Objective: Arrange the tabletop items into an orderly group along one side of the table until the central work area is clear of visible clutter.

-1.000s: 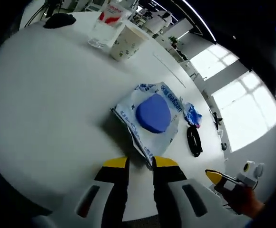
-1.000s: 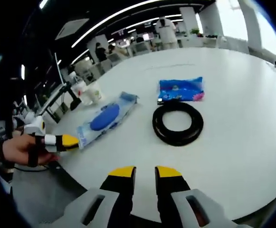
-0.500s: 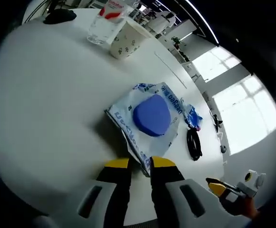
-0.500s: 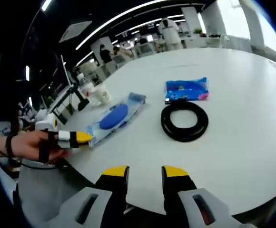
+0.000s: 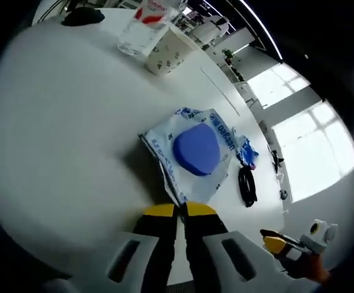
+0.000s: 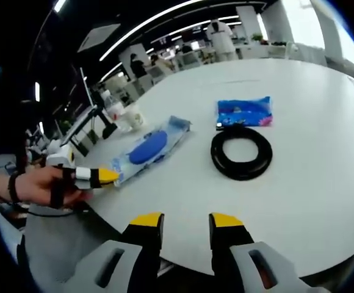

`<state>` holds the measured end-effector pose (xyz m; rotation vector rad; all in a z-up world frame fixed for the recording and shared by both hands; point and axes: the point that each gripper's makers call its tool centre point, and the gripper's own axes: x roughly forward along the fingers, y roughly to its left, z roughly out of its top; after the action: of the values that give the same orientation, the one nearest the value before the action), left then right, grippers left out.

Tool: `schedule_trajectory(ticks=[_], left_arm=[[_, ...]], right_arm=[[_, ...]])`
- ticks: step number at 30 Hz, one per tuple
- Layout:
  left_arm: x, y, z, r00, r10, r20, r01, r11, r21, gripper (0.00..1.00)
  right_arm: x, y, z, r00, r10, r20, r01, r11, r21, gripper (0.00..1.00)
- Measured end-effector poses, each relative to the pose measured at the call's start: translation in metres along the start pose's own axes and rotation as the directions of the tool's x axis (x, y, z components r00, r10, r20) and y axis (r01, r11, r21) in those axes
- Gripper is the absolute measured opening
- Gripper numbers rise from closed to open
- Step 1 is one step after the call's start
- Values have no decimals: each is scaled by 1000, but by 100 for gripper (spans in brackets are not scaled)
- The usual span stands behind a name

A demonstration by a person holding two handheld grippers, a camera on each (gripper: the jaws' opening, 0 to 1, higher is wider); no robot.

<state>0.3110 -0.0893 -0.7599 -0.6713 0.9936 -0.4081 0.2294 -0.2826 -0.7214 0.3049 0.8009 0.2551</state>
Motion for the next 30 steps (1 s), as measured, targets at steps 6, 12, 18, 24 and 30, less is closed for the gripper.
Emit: schedule_trajectory(ticks=[6, 12, 18, 24, 30], left_arm=[[-8, 6, 1, 1000, 8, -5, -7, 1000, 22, 0], [-24, 17, -5, 998, 25, -49, -18, 991, 135, 0], [-37, 35, 1, 998, 45, -43, -39, 990, 133, 0], [-49, 48, 11, 997, 66, -31, -60, 986, 158, 0], [-60, 62, 13, 997, 79, -17, -76, 986, 146, 0]], right_arm=[[5, 3, 2, 1000, 6, -5, -6, 1000, -6, 28], [11, 9, 0, 1000, 18, -18, -18, 1000, -10, 28], [20, 15, -1, 999, 38, -35, -38, 999, -15, 28], [26, 21, 3, 997, 57, -46, -59, 997, -41, 28], [30, 26, 6, 996, 71, -55, -74, 996, -55, 28]])
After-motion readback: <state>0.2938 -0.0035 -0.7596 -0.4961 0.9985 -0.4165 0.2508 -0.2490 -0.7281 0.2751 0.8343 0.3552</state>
